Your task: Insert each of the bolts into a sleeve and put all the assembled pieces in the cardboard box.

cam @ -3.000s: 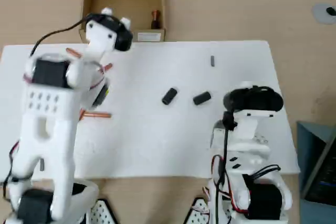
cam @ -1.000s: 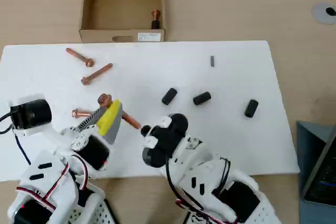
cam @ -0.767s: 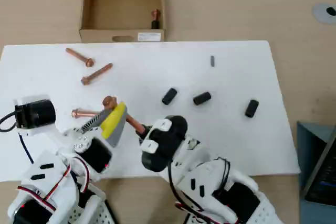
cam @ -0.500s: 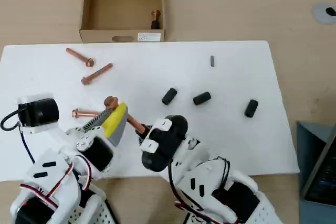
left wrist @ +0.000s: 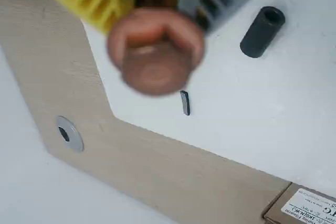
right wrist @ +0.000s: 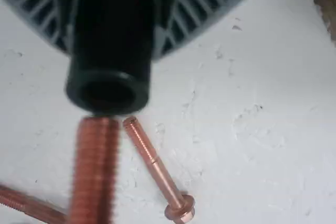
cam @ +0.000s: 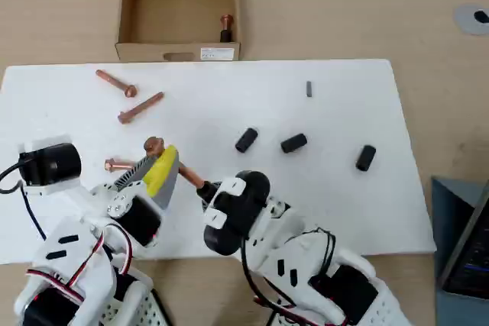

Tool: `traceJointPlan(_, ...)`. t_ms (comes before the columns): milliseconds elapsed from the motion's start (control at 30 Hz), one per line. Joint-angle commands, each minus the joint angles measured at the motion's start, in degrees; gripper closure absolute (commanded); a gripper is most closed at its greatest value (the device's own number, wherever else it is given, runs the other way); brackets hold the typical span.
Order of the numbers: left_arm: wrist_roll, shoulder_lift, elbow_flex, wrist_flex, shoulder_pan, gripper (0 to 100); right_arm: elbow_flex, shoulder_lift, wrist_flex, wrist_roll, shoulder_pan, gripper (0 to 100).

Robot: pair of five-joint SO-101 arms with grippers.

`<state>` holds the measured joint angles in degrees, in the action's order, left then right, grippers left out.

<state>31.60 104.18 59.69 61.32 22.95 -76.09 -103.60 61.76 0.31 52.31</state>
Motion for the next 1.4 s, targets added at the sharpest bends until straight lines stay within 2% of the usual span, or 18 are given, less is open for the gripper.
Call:
traceJointPlan(0,-0.4,0.2,0.8,-0.4,1.1,100,1.8,-5.9,-1.7,0.4,0.4,98.9)
traceJointPlan(333,-0.6,0.2,3.8,-0.4,4.4,100,1.9,-5.9,-1.7,0.5,0.4,98.9)
traceJointPlan(433,-1.8,0.2,3.9,-0.4,8.5,100,1.8,-5.9,-1.7,0.5,0.4,98.9)
traceJointPlan(533,-5.4,0.2,3.9,2.0,13.6,100,1.8,-5.9,-1.7,0.5,0.4,98.9)
traceJointPlan(700,-8.5,0.2,3.9,8.0,17.1,100,1.7,-5.9,-1.7,0.5,0.4,98.9)
traceJointPlan(900,-8.6,0.2,3.3,11.2,16.4,99,1.6,-5.9,-1.7,0.5,0.4,98.9)
traceJointPlan(967,-8.4,0.2,3.3,11.3,15.8,94,1.5,-5.9,-1.7,0.5,0.4,98.9)
traceJointPlan(1133,-8.8,0.1,3.3,11.3,9.4,79,1.4,-5.9,-1.7,0.5,0.4,98.9)
traceJointPlan(1367,-8.6,0.0,-1.8,11.3,7.6,79,0.2,-5.9,-1.7,0.5,0.4,98.9)
